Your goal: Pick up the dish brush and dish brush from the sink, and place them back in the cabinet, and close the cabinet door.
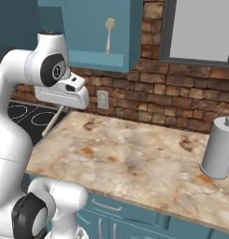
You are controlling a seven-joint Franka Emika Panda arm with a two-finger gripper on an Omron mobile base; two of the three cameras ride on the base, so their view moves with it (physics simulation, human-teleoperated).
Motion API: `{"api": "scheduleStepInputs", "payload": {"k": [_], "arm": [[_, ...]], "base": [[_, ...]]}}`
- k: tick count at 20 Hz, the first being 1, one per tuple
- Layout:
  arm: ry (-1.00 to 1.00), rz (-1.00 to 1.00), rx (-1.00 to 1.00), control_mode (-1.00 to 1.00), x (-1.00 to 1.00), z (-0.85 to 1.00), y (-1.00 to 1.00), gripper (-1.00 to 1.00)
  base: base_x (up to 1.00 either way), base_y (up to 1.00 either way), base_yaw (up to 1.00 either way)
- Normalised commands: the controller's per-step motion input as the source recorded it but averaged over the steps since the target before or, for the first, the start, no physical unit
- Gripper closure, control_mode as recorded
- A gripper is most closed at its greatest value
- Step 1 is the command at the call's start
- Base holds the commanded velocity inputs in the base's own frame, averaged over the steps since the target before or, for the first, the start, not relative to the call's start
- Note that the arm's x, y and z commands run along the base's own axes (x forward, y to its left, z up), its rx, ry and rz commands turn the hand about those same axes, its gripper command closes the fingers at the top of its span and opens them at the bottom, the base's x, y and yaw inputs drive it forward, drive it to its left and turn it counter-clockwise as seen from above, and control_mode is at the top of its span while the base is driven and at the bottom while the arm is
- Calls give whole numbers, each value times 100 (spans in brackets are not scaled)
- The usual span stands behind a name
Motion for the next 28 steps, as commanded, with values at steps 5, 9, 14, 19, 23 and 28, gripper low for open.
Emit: {"api": "scheduleStepInputs", "payload": {"k": [5,9,14,19,23,28], "arm": [[0,0,0,100,0,0,0,100],[0,0,0,100,0,0,0,100],[0,0,0,100,0,0,0,100],[0,0,0,100,0,0,0,100],[0,0,0,100,0,0,0,100],[0,0,0,100,0,0,0,100]], "base": [[38,-44,14],[35,-45,14],[27,-44,15],[0,-29,7],[0,-35,0],[0,-28,0]]}}
